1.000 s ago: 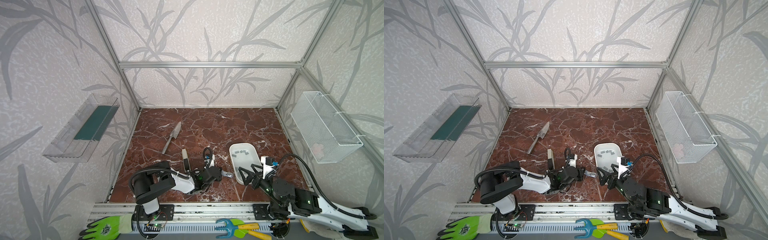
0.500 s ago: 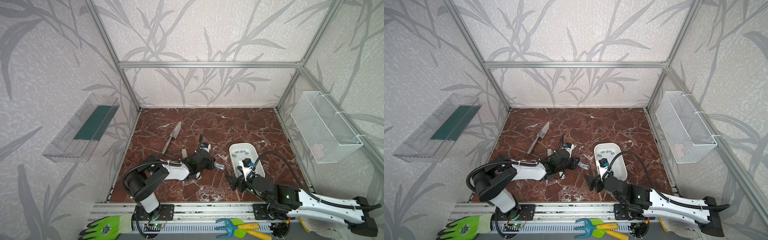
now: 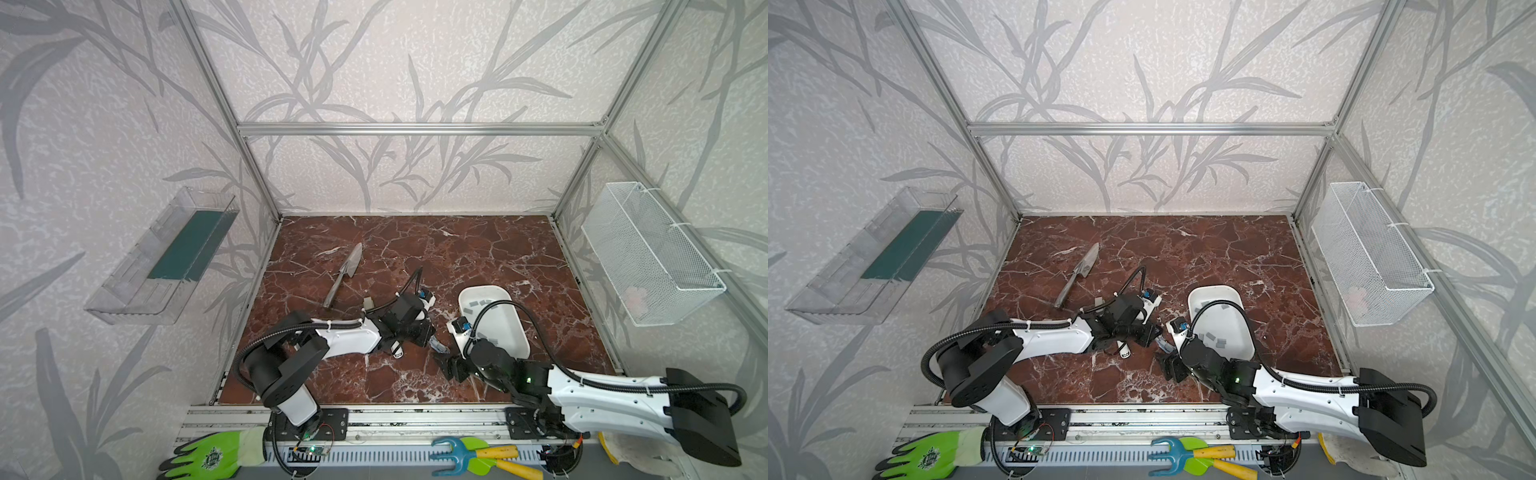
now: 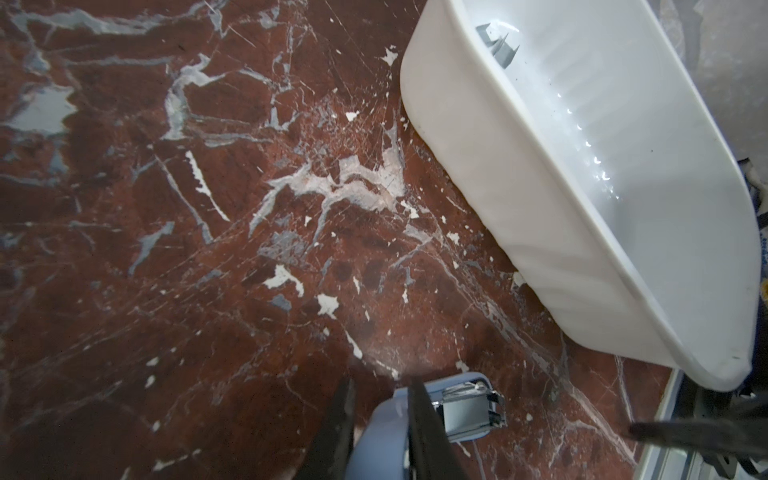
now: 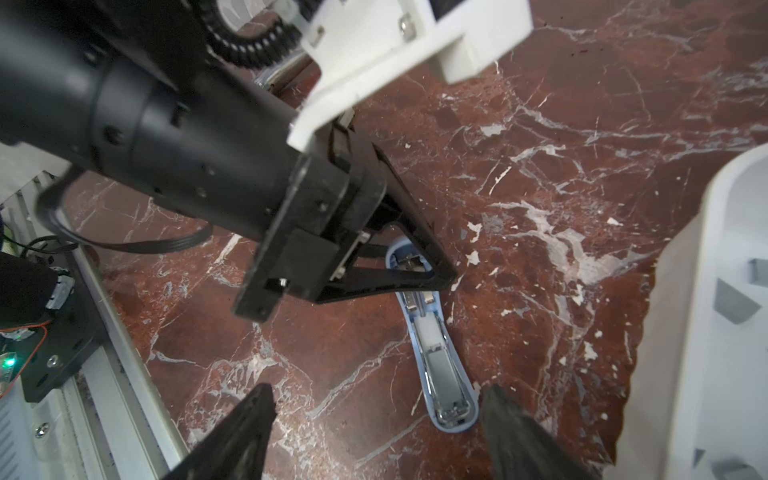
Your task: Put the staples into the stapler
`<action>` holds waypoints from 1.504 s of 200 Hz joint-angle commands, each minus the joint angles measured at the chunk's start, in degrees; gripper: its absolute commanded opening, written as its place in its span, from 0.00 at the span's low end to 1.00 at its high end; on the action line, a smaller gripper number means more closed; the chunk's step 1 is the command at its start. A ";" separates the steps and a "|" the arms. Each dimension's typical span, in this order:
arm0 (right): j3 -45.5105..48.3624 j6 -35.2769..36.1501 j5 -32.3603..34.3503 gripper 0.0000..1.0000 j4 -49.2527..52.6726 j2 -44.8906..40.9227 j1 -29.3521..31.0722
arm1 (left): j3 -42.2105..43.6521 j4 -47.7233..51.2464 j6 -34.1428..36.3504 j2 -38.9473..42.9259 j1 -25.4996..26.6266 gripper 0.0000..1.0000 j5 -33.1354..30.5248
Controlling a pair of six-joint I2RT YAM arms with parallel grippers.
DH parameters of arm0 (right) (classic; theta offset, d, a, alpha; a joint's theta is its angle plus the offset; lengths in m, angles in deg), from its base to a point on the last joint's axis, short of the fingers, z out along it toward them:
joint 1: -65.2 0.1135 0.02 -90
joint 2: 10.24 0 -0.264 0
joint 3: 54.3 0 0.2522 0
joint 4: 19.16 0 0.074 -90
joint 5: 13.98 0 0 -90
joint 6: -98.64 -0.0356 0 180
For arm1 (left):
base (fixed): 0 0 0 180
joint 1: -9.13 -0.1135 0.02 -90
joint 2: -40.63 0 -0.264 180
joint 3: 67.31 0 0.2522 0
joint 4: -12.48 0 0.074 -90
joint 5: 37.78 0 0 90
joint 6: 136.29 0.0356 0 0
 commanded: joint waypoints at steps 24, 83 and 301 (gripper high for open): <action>1.67 0.08 -1.98 0.79 -1.47 1.59 -0.39 | 2.18 3.58 5.34 2.96 -0.25 0.02 0.38; 1.74 1.07 -5.24 0.54 -5.26 10.30 -0.39 | 3.51 2.59 7.41 4.65 -0.22 0.02 0.97; -0.65 1.45 -1.94 0.19 -15.52 24.65 -0.21 | 6.10 1.96 7.10 7.96 -0.13 0.02 1.60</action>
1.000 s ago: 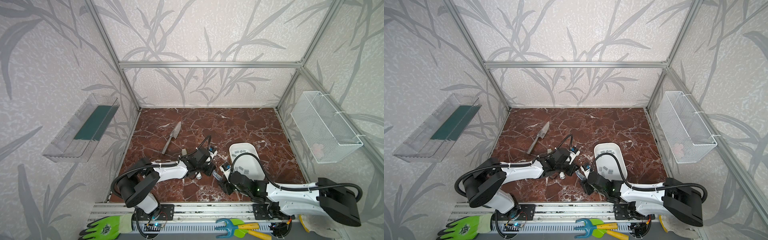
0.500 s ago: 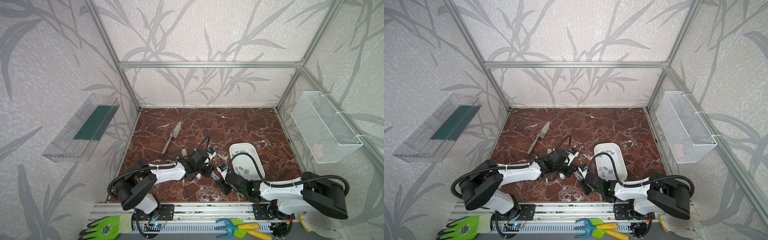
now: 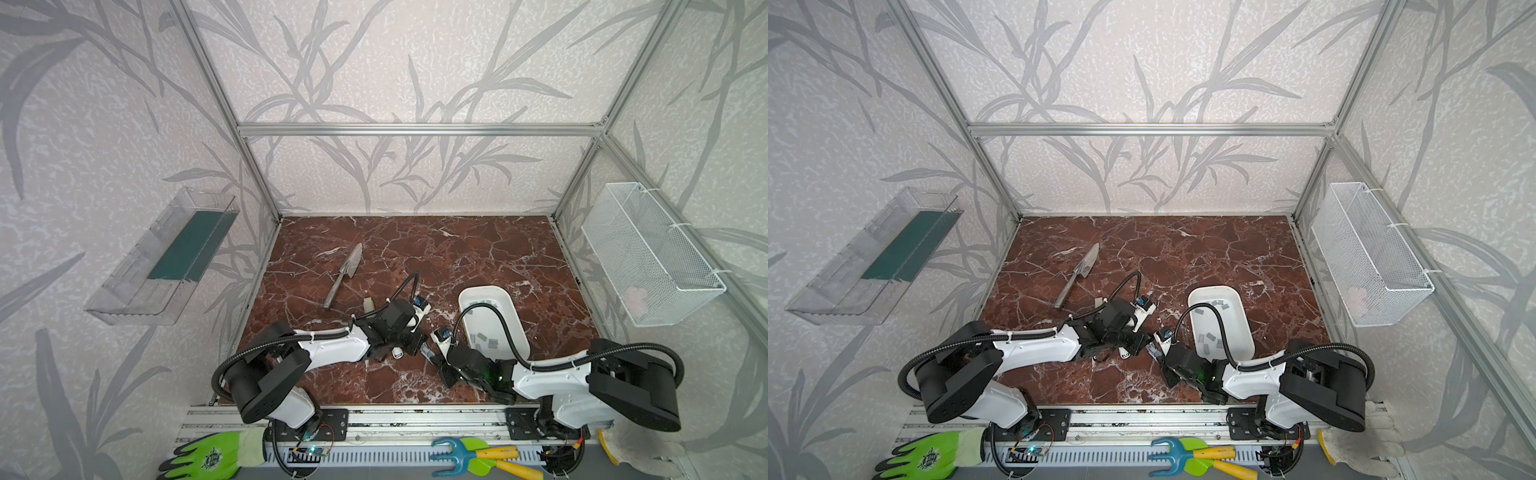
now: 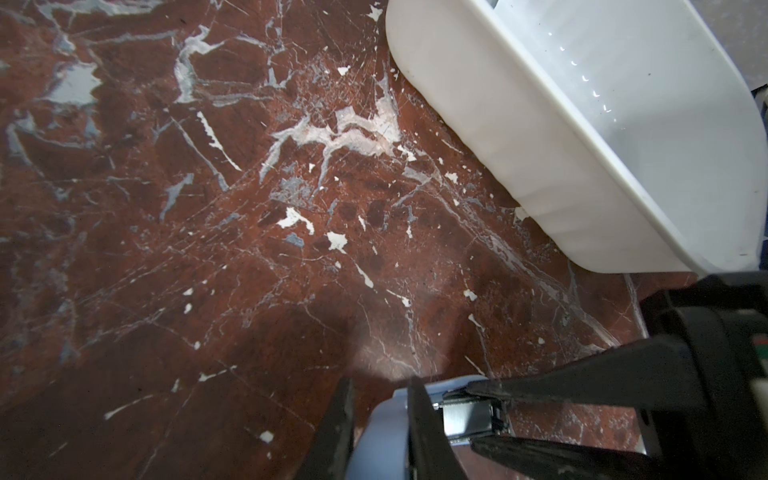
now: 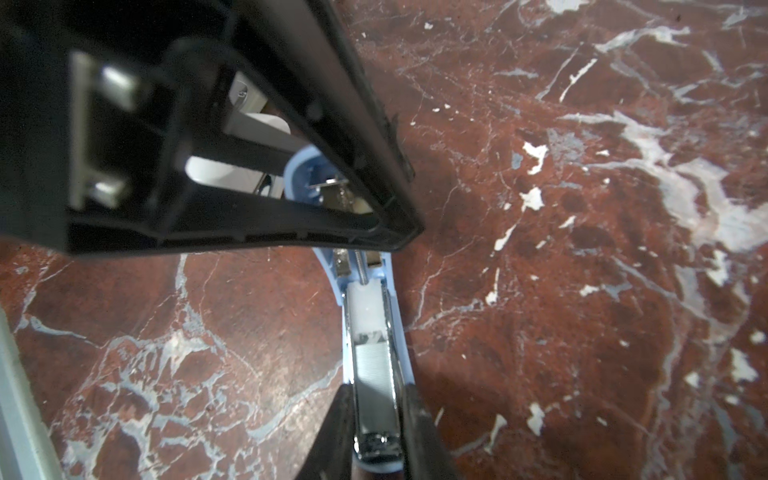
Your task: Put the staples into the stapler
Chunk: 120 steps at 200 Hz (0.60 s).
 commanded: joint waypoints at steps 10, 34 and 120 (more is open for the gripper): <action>-0.83 -0.59 1.25 0.18 0.09 2.33 0.12 | 0.99 0.00 0.76 1.88 0.13 0.02 1.12; -0.50 -1.07 1.94 0.15 -0.44 3.00 0.77 | 0.85 0.09 0.33 2.96 0.15 0.15 1.43; 0.27 -2.40 4.13 0.13 -1.02 2.23 1.24 | 4.83 -2.13 -2.49 11.78 0.12 0.54 3.77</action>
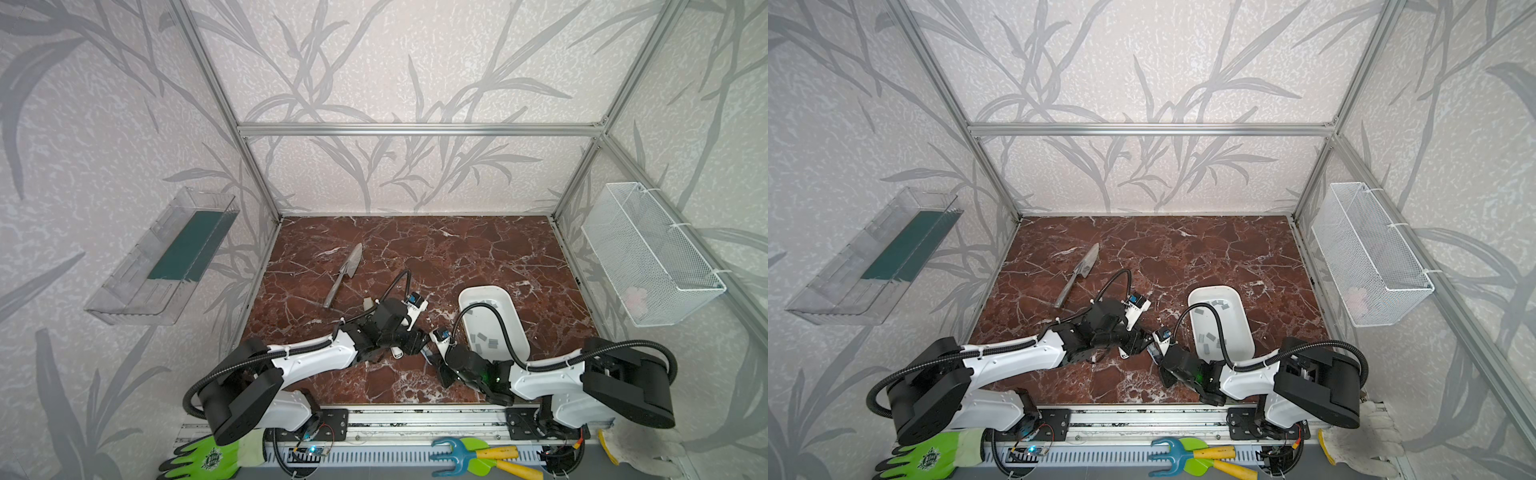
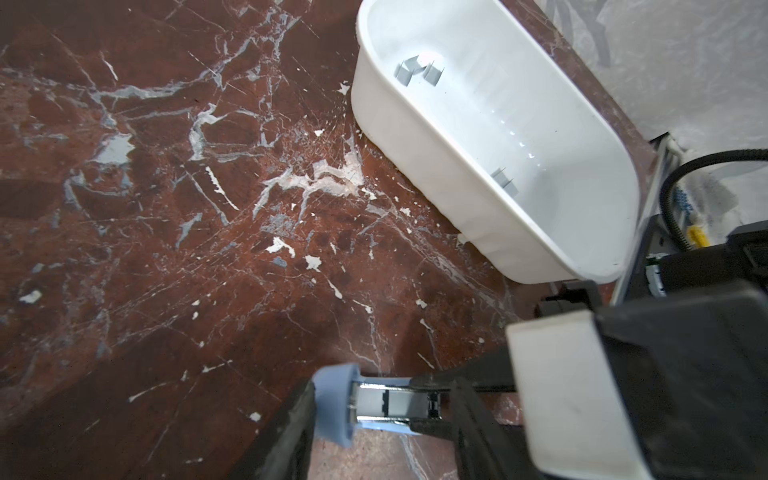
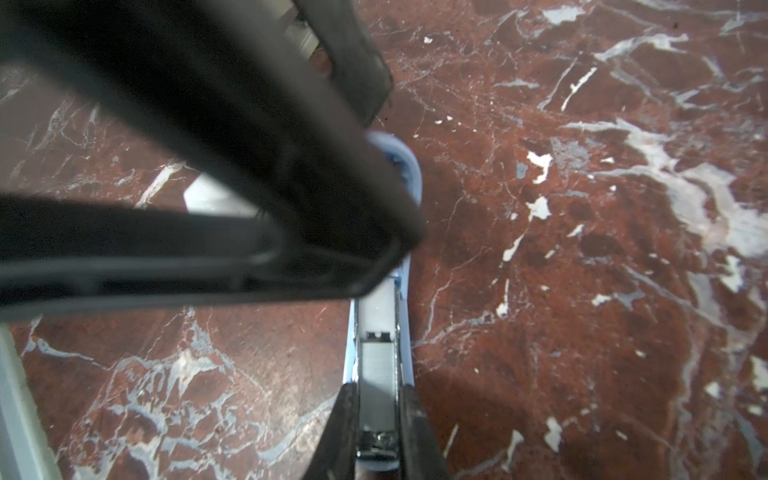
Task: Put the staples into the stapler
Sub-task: 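Press the blue stapler's top down with the left gripper while the right holds its base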
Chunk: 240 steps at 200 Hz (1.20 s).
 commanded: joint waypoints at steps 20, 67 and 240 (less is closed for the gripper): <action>0.86 -1.15 1.56 0.13 0.11 0.75 0.17 | 3.61 -3.41 -1.06 2.01 0.16 0.54 1.02; 1.48 -1.61 1.36 0.12 -0.69 0.33 0.23 | 5.66 -6.56 -3.14 1.38 0.06 0.50 -6.16; 2.33 -2.23 1.89 0.11 -2.36 0.18 0.24 | 2.70 -19.82 -10.62 -8.43 -0.41 0.40 5.07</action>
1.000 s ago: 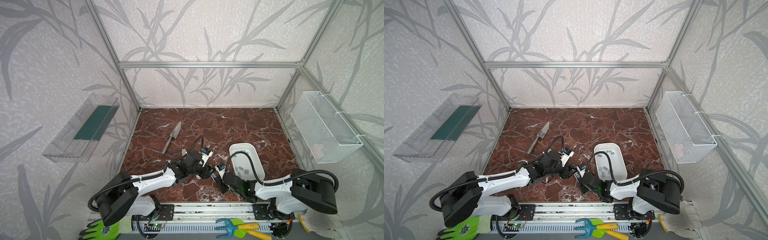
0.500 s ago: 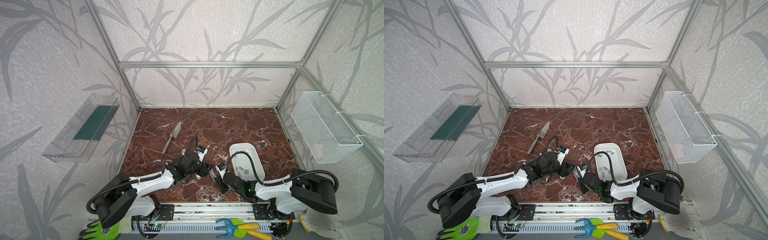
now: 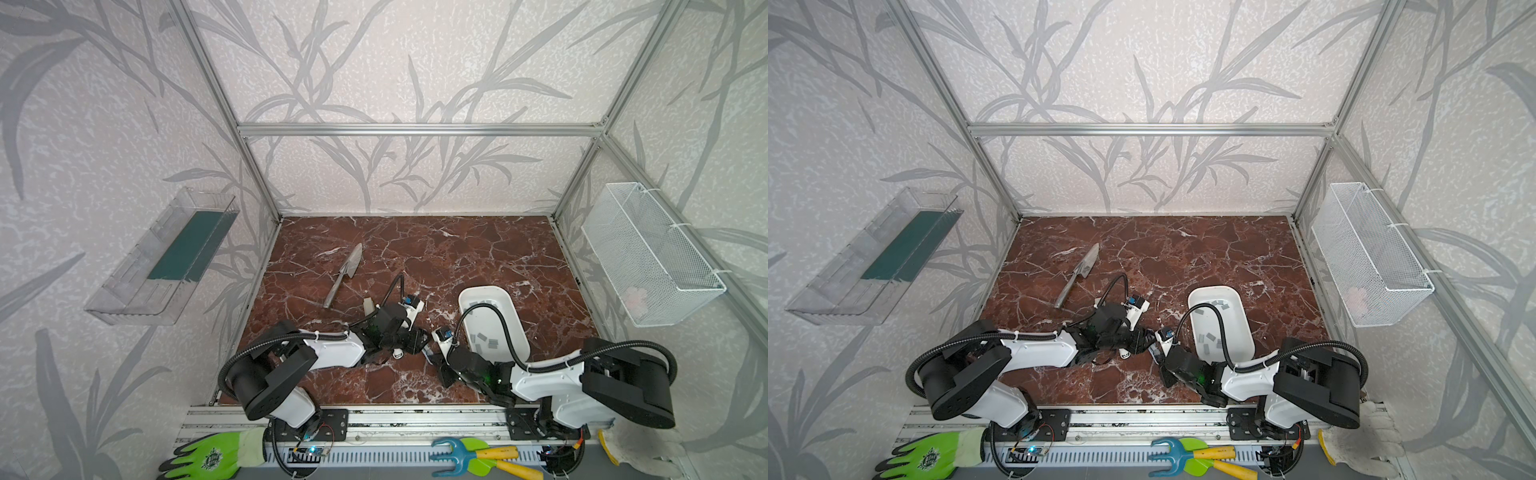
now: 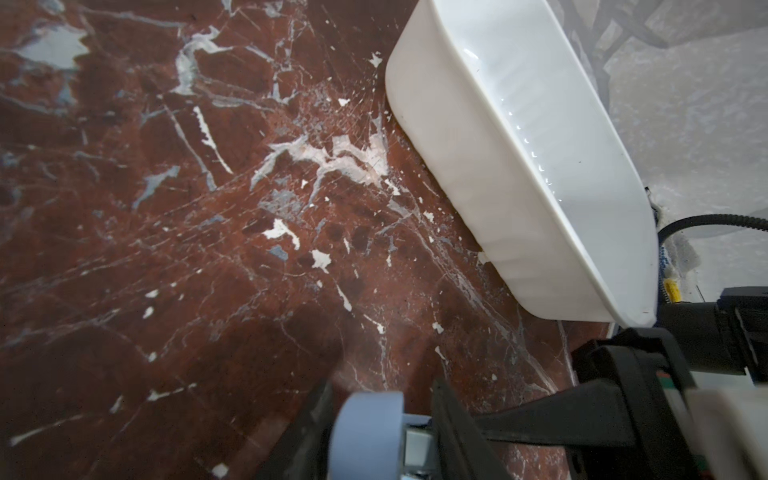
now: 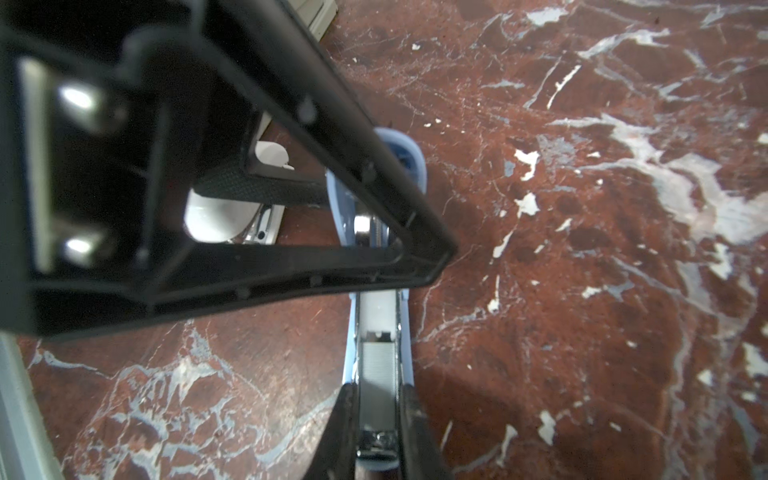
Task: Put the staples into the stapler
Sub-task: 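Press the blue stapler's top down with the left gripper while the right holds its base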
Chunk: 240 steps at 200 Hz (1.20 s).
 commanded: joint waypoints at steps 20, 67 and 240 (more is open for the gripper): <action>1.21 -0.60 1.64 0.11 0.38 0.05 0.14 | -0.29 -2.93 0.16 4.42 1.87 0.40 1.06; 1.83 -0.80 2.39 0.11 0.98 -1.57 0.21 | -1.00 -2.85 1.32 3.73 5.35 0.40 0.08; 5.69 -0.90 4.36 0.53 11.91 -20.40 0.19 | -1.20 -8.56 5.77 -3.24 9.05 0.27 -1.60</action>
